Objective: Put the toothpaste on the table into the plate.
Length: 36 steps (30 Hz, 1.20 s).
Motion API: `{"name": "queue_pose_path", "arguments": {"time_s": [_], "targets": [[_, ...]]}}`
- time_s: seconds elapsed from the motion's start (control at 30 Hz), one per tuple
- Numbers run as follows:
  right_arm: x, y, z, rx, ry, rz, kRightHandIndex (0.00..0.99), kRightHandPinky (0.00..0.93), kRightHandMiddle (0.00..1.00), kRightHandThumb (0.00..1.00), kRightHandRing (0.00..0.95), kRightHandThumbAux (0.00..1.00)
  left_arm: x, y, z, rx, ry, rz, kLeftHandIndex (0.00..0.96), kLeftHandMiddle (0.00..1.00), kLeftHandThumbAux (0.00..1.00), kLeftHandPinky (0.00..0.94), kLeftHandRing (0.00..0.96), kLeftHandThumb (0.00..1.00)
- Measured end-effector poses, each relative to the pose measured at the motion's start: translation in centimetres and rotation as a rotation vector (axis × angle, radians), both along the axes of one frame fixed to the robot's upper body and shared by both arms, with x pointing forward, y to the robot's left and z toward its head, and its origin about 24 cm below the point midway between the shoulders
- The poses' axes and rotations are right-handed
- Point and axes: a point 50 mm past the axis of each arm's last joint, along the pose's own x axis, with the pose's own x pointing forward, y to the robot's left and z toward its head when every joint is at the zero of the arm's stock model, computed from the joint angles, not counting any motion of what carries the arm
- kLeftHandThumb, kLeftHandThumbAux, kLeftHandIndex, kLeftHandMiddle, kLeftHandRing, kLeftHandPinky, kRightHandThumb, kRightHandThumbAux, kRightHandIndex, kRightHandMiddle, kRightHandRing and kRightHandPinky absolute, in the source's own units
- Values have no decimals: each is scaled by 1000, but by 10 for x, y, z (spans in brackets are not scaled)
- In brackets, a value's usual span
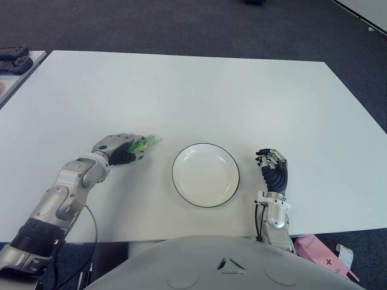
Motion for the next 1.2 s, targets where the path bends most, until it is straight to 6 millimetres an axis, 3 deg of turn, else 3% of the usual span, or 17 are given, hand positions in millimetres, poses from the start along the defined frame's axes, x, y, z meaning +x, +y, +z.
{"name": "queue_pose_path", "arguments": {"time_s": [0.63,1.2], "targets": [[0,-1,2,-7,-4,1,428,530,499,712,519,729,9,-3,-7,23,2,4,55,128,238,212,140,482],[0,-1,2,-8,3,-2,427,523,496,713,515,730,12,-6,-18,19,-39,51,64,148,252,224,156,517]]}}
